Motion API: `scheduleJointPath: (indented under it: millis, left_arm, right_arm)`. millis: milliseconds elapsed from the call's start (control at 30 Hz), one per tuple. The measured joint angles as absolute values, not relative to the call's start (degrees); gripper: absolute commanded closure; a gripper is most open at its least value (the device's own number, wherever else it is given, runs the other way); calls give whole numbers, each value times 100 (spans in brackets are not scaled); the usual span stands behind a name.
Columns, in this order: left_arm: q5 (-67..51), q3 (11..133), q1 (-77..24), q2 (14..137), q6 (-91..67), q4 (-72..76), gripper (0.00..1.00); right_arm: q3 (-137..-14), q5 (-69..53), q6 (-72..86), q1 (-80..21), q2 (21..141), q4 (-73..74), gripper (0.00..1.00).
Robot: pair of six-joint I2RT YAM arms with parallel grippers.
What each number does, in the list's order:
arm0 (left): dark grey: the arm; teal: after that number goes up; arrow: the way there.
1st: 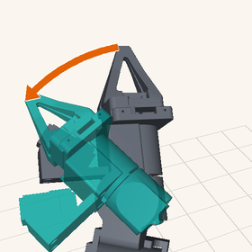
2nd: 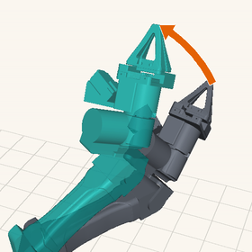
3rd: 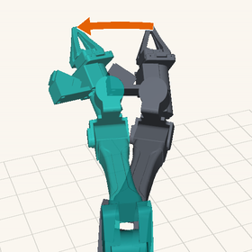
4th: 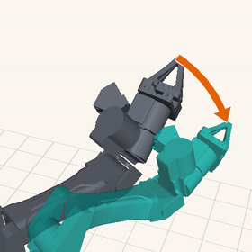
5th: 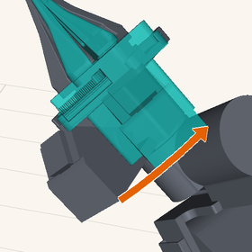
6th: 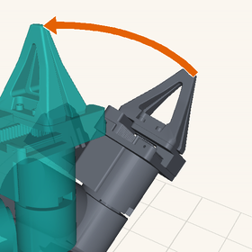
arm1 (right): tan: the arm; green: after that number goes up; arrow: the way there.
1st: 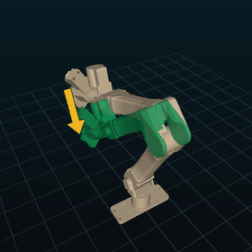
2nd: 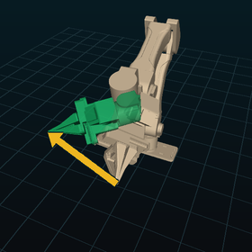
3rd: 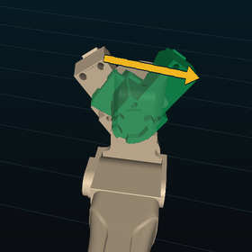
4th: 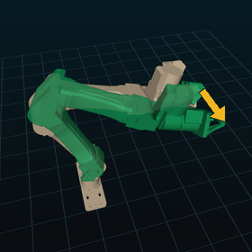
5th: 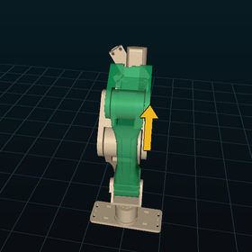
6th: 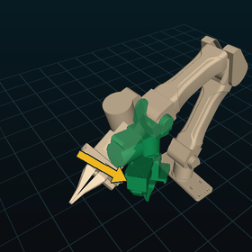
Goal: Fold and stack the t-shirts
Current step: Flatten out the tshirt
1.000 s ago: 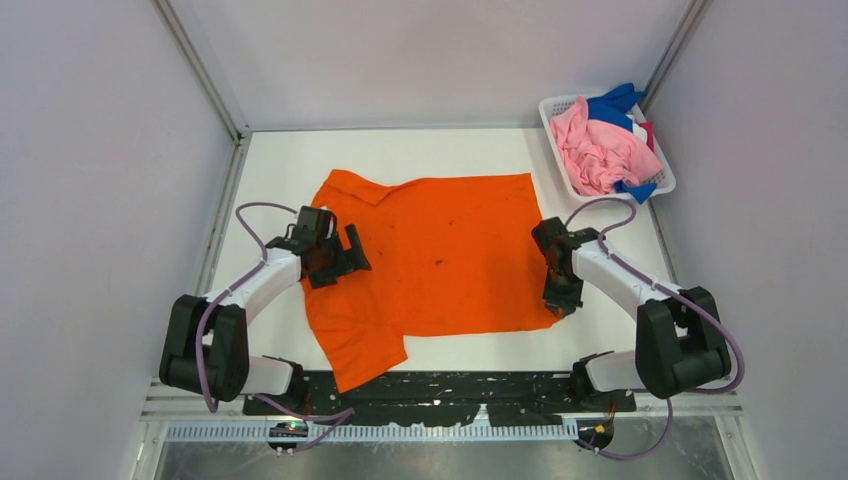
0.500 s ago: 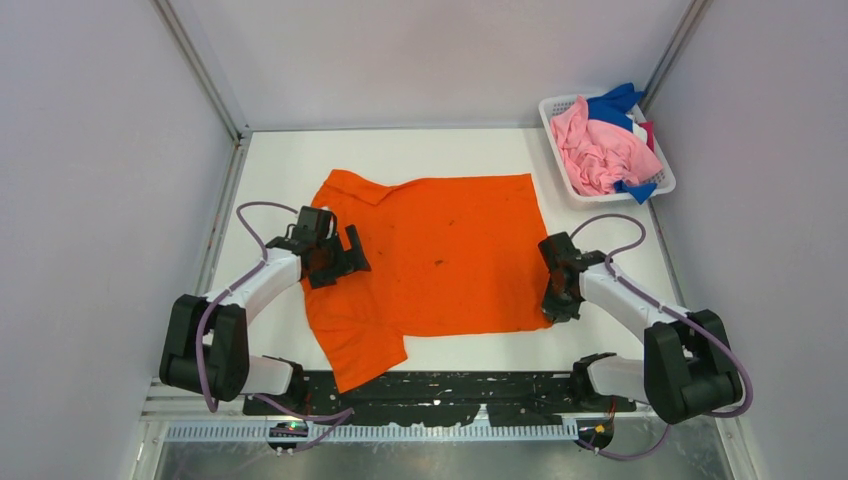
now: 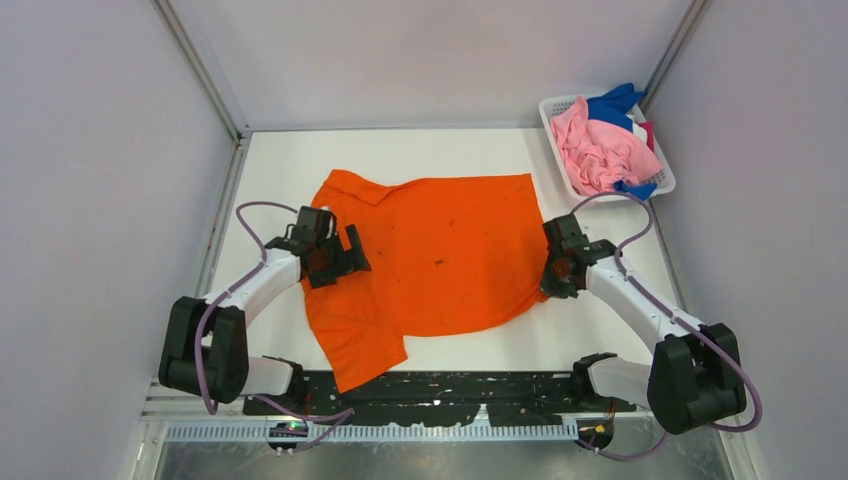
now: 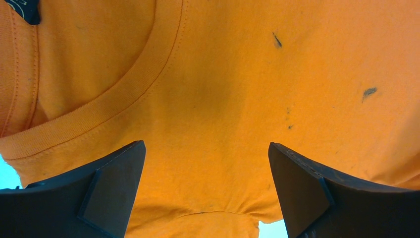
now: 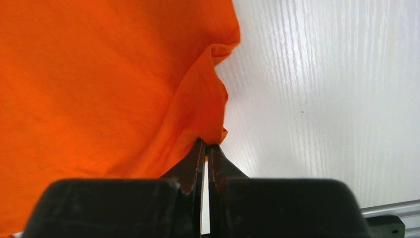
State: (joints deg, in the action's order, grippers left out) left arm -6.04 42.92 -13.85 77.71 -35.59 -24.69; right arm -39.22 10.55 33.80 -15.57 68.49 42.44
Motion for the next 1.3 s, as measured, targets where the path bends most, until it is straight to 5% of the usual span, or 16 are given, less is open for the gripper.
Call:
scheduleJointPath:
  millis: [467, 700, 733, 767, 800, 833, 900, 1100, 1300]
  left_arm:
    - [-757, 4292, -1385, 7765, -3559, -2467, 1]
    - [-757, 4281, -1385, 7762, -3562, -2467, 1]
    - [-757, 4278, -1385, 7762, -3562, -2467, 1]
    - [-760, 4278, -1385, 7762, -3562, -2464, 1]
    - [-760, 4278, -1385, 7765, -3562, -2464, 0]
    - [-764, 4278, -1385, 7773, -3562, -2462, 0]
    - [-766, 4278, -1385, 7802, -3562, -2462, 0]
    - [-775, 4278, -1385, 7813, -3559, -2464, 0]
    - [-843, 4298, -1385, 7822, -3570, -2460, 0]
  right_arm:
    - [-4766, 823, 3022, -1986, 7946, 3990, 95]
    - [-5094, 1404, 2941, -2008, 7996, 5301, 93]
    - [-5087, 1476, 2943, -2010, 8027, 5566, 87]
    - [-5054, 1549, 2950, -2010, 8073, 5839, 58]
    - [-5022, 1586, 2965, -2010, 8106, 5990, 48]
    - [-4982, 1623, 3013, -2010, 8134, 6132, 22]
    - [-4960, 1715, 3028, -2014, 8149, 6392, 0]
    - [-5363, 1675, 3017, -2014, 8034, 6379, 5]
    - [-5520, 740, 2899, -2016, 7846, 4869, 5]
